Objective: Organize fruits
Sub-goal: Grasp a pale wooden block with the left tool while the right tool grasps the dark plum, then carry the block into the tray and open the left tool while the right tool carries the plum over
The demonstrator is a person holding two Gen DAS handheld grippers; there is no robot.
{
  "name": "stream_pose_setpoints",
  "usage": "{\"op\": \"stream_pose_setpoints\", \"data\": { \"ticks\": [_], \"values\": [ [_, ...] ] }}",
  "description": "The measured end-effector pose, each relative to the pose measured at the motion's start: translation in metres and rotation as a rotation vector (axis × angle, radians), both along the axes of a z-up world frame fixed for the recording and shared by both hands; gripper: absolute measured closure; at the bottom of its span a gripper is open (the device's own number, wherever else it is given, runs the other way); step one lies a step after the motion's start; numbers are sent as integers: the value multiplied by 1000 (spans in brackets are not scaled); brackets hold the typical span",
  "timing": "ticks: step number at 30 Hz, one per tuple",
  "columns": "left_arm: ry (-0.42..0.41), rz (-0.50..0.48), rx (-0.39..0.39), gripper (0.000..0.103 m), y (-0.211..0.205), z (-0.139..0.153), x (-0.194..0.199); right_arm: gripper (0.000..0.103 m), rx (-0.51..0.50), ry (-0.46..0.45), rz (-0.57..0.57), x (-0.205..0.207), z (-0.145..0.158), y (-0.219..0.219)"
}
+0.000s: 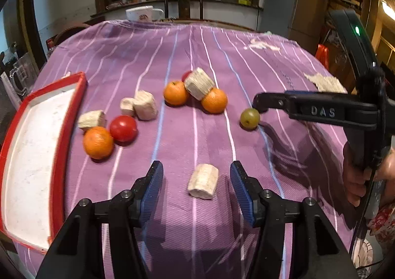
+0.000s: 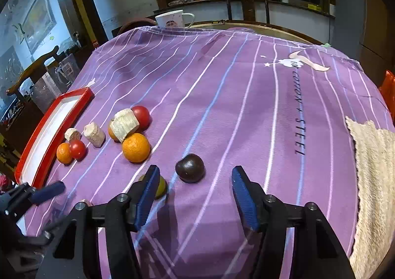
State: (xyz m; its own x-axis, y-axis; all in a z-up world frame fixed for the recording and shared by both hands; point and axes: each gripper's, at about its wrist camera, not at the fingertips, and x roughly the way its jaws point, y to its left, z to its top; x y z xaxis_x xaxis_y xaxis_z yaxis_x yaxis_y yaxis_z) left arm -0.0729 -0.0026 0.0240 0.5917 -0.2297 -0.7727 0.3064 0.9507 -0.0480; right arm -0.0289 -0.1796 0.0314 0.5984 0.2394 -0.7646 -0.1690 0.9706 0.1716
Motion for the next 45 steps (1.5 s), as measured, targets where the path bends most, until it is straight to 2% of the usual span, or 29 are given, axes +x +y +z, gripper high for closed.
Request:
{"op": "stream_pose_setpoints", "data": {
  "ticks": [1,3,7,10,12,15,22,27,31,36,40,45],
  "values": [
    [8,0,5,48,-1,-2,2,42,-2,6,5,2,-2,2],
    [36,2,7,51,-3,-9,5,51,-4,23,9,8,-6,4],
    [38,3,38,58,-8,-16,6,56,-1,52,-1,16,-15,5],
    [28,-5,55,78,-14,-16,3,64,3,48,-2,18,-16,5],
    [19,-2,70,78,-17,-16,1,74,14,51,14,18,-16,8],
    [13,3,72,78,-16,-13,-1,75,-18,36,15,14,-14,13],
    [-40,62,55,78,0,9,-9,75,8,-3,9,-2,6,13],
    [-104,144,24,78,31,35,-18,75,14,-53,42,-18,31,27],
    [-141,230,9,78,68,48,-24,75,24,-97,103,-33,53,55],
    [-186,356,44,78,124,57,-25,75,64,-144,219,-45,77,108],
    [-190,442,62,78,172,57,-20,75,103,-141,315,-45,80,155],
    [-163,519,58,78,220,43,-16,75,104,-110,419,-42,67,217]
  ]
}}
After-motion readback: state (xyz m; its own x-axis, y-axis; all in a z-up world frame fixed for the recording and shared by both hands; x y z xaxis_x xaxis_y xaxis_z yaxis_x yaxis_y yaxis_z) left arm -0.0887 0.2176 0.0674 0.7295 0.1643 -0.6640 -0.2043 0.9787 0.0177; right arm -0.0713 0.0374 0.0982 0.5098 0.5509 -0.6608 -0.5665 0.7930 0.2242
